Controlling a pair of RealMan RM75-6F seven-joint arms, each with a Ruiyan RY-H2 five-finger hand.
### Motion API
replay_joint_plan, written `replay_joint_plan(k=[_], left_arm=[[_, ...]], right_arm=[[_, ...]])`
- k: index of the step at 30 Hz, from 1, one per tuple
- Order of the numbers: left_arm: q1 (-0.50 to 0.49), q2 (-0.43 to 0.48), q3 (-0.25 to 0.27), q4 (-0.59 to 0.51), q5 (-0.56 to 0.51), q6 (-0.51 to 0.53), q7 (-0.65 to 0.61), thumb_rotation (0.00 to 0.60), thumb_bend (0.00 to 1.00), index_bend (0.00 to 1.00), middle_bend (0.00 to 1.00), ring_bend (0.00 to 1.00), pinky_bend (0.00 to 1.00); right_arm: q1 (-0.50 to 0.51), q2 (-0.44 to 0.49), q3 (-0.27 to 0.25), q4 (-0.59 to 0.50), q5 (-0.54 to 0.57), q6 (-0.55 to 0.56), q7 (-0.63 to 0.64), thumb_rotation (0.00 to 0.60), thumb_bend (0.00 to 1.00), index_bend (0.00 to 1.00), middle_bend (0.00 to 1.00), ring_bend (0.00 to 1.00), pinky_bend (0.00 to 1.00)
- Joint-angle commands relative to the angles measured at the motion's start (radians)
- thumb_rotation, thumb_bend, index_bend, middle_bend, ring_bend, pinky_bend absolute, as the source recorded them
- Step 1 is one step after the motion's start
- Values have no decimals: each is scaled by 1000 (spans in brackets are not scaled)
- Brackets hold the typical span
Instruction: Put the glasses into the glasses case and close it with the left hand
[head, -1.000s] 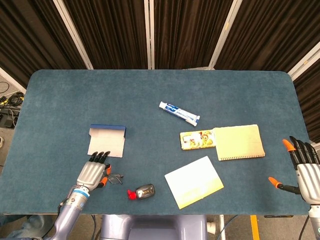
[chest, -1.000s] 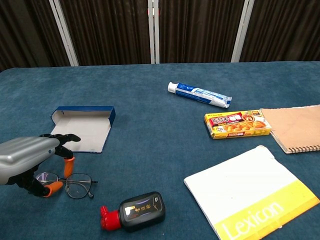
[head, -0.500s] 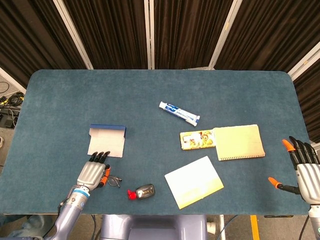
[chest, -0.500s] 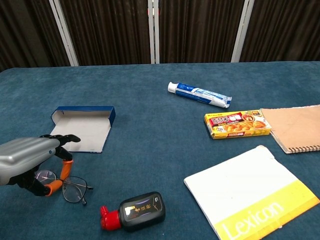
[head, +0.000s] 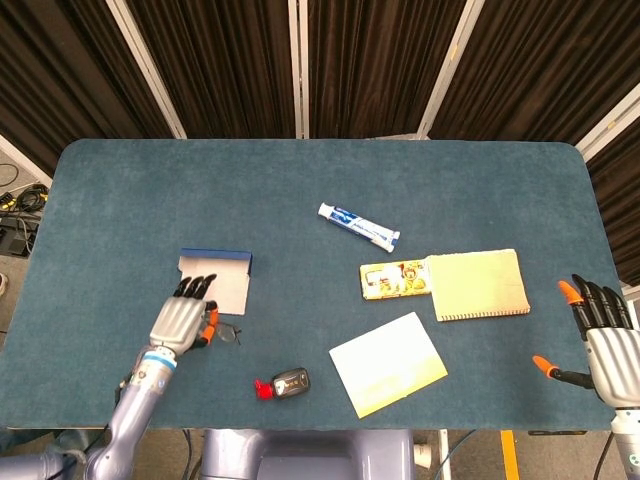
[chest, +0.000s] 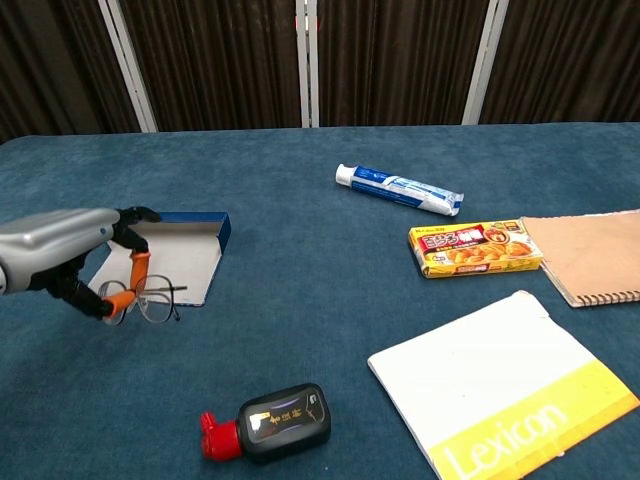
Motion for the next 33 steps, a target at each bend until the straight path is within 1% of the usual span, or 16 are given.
replay_joint_plan(k=[1, 6, 9, 11, 14, 18, 20, 25, 29, 33], left_arm=[[-38, 3, -44, 41, -34, -29, -13, 600, 550, 615, 0, 0, 0], [-100, -9, -104, 141, -104, -92, -42, 600, 554, 624, 0, 0, 0], [-132, -18, -120, 212, -112, -129, -66, 600, 555, 626, 0, 0, 0], [-147, -26, -121, 244, -103, -147, -87, 600, 554, 626, 0, 0, 0], [-166, -36, -116, 276, -96, -152, -86, 600, 555, 628, 0, 0, 0], [-192, -54, -115, 319, -114, -164, -70, 600, 555, 629, 0, 0, 0], [-212, -71, -114, 360, -129, -184, -68, 600, 555, 629, 0, 0, 0], [-239, -96, -103, 425, -139, -223, -83, 600, 554, 629, 0, 0, 0], [-251, -112, -91, 468, -124, -219, -81, 600, 554, 628, 0, 0, 0], [-260, -123, -90, 496, -123, -221, -88, 600, 552, 612, 0, 0, 0]], right_arm=[[3, -4, 1, 2, 7, -7, -4, 600, 0, 0, 0, 0, 0], [12, -9, 8, 10, 33, -28, -9, 600, 0, 0, 0, 0, 0], [15, -11, 15, 16, 52, -35, -13, 600, 0, 0, 0, 0, 0], [16, -13, 18, 17, 61, -35, -19, 600, 0, 0, 0, 0, 0], [14, -16, 22, 17, 67, -31, -35, 600, 0, 0, 0, 0, 0], [11, -18, 23, 13, 71, -24, -49, 600, 0, 0, 0, 0, 0], [10, -20, 25, 14, 81, -23, -58, 600, 0, 0, 0, 0, 0], [9, -24, 32, 21, 108, -29, -68, 600, 0, 0, 0, 0, 0], [5, -21, 36, 19, 117, -23, -69, 600, 0, 0, 0, 0, 0], [2, -18, 38, 18, 120, -17, -67, 600, 0, 0, 0, 0, 0]])
